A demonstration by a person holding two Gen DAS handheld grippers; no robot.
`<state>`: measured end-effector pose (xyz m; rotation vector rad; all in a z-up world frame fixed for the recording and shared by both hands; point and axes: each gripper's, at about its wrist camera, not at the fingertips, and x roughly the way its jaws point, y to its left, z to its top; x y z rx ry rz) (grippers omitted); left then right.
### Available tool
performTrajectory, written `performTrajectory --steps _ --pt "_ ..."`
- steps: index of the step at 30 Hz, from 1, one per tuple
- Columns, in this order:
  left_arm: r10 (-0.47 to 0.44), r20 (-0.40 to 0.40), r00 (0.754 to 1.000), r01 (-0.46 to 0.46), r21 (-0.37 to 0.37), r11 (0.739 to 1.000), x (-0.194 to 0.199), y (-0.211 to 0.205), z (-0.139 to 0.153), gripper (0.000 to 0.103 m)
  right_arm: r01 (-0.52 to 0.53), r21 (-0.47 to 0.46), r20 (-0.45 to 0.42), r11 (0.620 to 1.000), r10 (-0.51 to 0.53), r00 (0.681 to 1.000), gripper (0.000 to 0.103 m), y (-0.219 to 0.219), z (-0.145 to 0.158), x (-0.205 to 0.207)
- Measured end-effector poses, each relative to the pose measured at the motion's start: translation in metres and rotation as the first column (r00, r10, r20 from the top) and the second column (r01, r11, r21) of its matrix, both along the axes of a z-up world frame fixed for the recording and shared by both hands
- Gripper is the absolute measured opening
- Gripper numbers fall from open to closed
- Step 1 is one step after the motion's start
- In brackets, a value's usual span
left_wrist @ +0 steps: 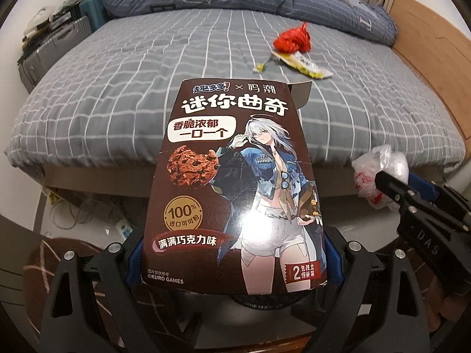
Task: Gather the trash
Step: 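Lift the brown box and clear plastic bag and carry both over the black bin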
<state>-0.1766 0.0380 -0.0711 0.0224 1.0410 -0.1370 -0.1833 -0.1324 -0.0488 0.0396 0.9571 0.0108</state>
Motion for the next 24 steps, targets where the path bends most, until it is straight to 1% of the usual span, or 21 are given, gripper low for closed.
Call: performTrajectory --steps 5,9,13,16,22,24 --pt "0.022 -0.044 0.999 -0.022 -0.002 1.000 -0.012 0.010 -0.014 0.088 -0.005 0.010 -0.045 1.000 0.006 0.999 0.039 0.008 -0.016 -0.018" --pt "0.036 -0.080 0.996 -0.036 0.003 0.999 -0.019 0.019 -0.029 0.088 -0.024 0.006 -0.089 1.000 0.025 0.996 0.039 0.017 -0.034 -0.022" --pt "0.052 -0.119 0.992 -0.052 0.005 0.999 -0.020 0.031 -0.044 0.088 -0.035 0.006 -0.118 0.999 0.035 0.992 0.039 0.022 -0.047 -0.019" --pt "0.069 -0.141 0.988 -0.068 0.010 0.998 -0.021 0.041 -0.054 0.088 -0.040 0.016 -0.157 0.999 0.042 0.987 0.039 0.028 -0.061 -0.013" --pt "0.115 -0.163 0.980 -0.113 0.023 0.993 -0.020 0.059 -0.065 0.088 -0.063 0.032 -0.184 0.997 0.068 0.981 0.040 0.046 -0.072 -0.004" --pt "0.123 -0.165 0.979 -0.120 0.027 0.992 -0.020 0.062 -0.067 0.088 -0.075 0.035 -0.192 0.997 0.080 0.978 0.042 0.051 -0.076 -0.002"
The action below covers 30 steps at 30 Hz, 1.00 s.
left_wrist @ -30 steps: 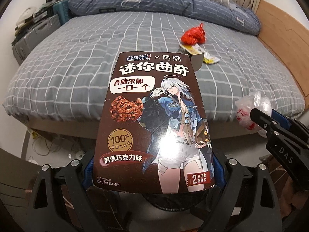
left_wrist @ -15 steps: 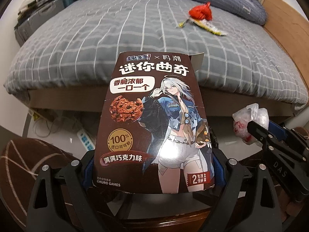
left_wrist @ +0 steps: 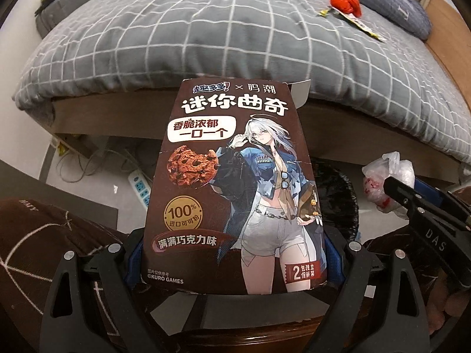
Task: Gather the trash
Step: 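Lift the brown box and clear plastic bag and carry both over the black bin, then open the right tool and then the left tool to drop both items into the bin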
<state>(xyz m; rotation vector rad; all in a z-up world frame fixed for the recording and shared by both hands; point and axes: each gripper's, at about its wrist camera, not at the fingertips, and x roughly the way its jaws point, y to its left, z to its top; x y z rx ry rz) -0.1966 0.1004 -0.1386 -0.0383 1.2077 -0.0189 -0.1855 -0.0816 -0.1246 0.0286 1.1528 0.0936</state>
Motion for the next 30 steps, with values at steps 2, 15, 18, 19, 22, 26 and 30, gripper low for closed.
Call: performTrajectory --steps 2,15,18,19,22,26,30 --pt "0.003 -0.004 1.000 -0.003 0.000 1.000 0.001 0.002 -0.001 0.088 -0.008 -0.007 -0.006 1.000 0.008 1.000 0.047 0.005 -0.003 0.001" --pt "-0.063 -0.049 0.997 0.063 -0.002 0.998 0.013 -0.023 -0.016 0.089 0.060 -0.034 0.044 0.998 -0.058 0.997 0.095 -0.024 0.000 0.006" --pt "-0.092 -0.059 0.994 0.092 -0.005 0.996 0.016 -0.037 -0.020 0.089 0.081 -0.050 0.047 0.996 -0.078 0.996 0.095 -0.038 0.000 0.007" --pt "-0.104 -0.060 0.993 0.104 -0.009 0.995 0.016 -0.044 -0.021 0.089 0.088 -0.053 0.045 0.995 -0.086 0.995 0.095 -0.044 -0.001 0.007" --pt "-0.146 -0.059 0.988 0.145 -0.015 0.989 0.014 -0.068 -0.021 0.089 0.126 -0.050 0.032 0.991 -0.125 0.992 0.096 -0.065 -0.002 0.005" --pt "-0.200 -0.065 0.978 0.199 -0.030 0.980 0.014 -0.099 -0.021 0.089 0.191 -0.047 0.036 0.981 -0.189 0.981 0.096 -0.096 0.000 0.000" --pt "-0.251 -0.065 0.966 0.249 -0.037 0.968 0.015 -0.122 -0.021 0.089 0.261 -0.063 0.056 0.963 -0.258 0.965 0.096 -0.124 0.002 -0.005"
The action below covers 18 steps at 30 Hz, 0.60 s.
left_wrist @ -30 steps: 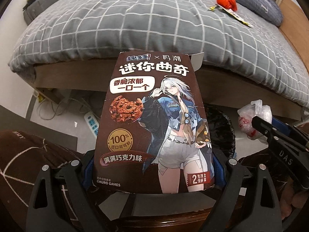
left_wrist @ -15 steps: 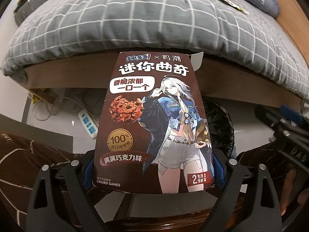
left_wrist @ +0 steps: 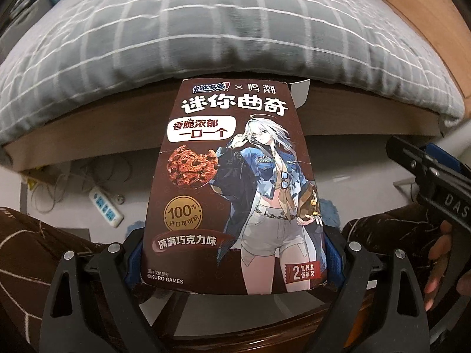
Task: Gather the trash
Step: 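Open the right tool and then the left tool to drop both items into the bin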
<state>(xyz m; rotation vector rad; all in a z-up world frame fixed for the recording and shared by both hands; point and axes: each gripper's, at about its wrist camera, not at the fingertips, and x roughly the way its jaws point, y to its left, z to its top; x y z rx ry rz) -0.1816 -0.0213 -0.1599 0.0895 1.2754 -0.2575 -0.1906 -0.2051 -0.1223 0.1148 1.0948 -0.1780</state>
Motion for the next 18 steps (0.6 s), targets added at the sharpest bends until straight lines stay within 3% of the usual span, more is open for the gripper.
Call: performTrajectory --steps 9,12,18 --pt "-0.057 0.000 0.998 0.057 -0.005 0.998 -0.001 -0.006 -0.002 0.089 0.088 -0.006 -0.012 0.996 -0.088 0.996 0.096 -0.032 -0.004 -0.008" --pt "-0.086 0.031 0.996 0.084 0.037 0.996 0.001 0.005 0.001 0.090 0.109 -0.006 -0.009 0.994 -0.109 0.994 0.096 -0.032 -0.003 -0.007" --pt "-0.054 0.042 0.998 0.052 0.046 0.998 0.003 0.014 0.000 0.097 0.104 0.001 0.003 0.995 -0.104 0.995 0.096 -0.023 0.002 -0.003"
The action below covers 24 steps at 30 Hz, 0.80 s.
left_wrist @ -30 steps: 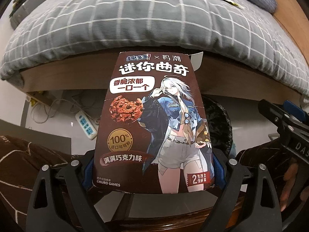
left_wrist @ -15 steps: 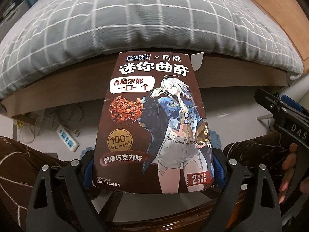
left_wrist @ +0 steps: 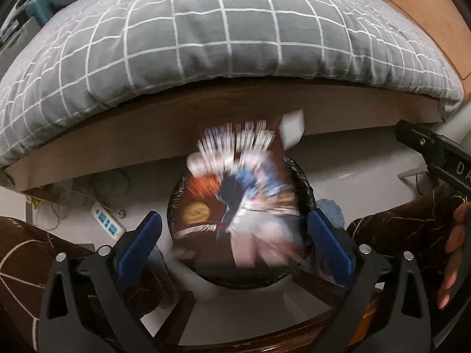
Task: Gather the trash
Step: 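Open the right tool and then the left tool to drop both items into the bin, then move both open tools back over the bed toward the red bag and yellow wrapper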
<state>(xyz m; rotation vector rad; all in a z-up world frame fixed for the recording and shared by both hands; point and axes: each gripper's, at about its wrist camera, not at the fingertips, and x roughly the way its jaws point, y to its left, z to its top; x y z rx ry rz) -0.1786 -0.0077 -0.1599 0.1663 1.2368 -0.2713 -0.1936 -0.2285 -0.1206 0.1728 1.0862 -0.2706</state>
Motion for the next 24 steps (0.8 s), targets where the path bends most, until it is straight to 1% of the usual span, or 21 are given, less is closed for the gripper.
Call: performTrajectory --steps 5,8,10,12,15,19,24 --pt "0.016 0.001 1.000 -0.016 -0.016 1.000 0.006 0.006 0.001 0.097 -0.014 0.003 0.003 1.000 0.014 1.000 0.096 0.007 0.002 0.002" --pt "0.031 0.023 0.999 -0.030 -0.033 0.999 0.018 0.005 0.010 0.097 -0.024 -0.012 0.025 1.000 0.024 0.999 0.096 0.010 0.008 0.004" --pt "0.032 0.055 0.998 -0.030 -0.045 0.999 0.023 0.002 0.020 0.097 -0.033 -0.033 0.044 0.999 0.034 0.998 0.096 0.012 0.015 0.007" --pt "0.035 0.090 0.995 -0.031 -0.052 0.998 0.026 -0.001 0.031 0.097 -0.036 -0.055 0.069 0.998 0.040 0.997 0.096 0.012 0.024 0.011" --pt "0.053 0.112 0.992 -0.044 -0.077 0.996 0.041 0.004 0.047 0.097 -0.048 -0.084 0.112 0.995 0.057 0.992 0.096 0.011 0.041 0.020" --pt "0.082 0.166 0.983 -0.069 -0.085 0.994 0.074 0.012 0.072 0.097 -0.071 -0.127 0.164 0.989 0.092 0.982 0.096 0.009 0.064 0.042" --pt "0.104 0.229 0.968 -0.082 -0.104 0.991 0.125 0.009 0.104 0.097 -0.081 -0.126 0.216 0.989 0.107 0.970 0.096 -0.002 0.090 0.086"
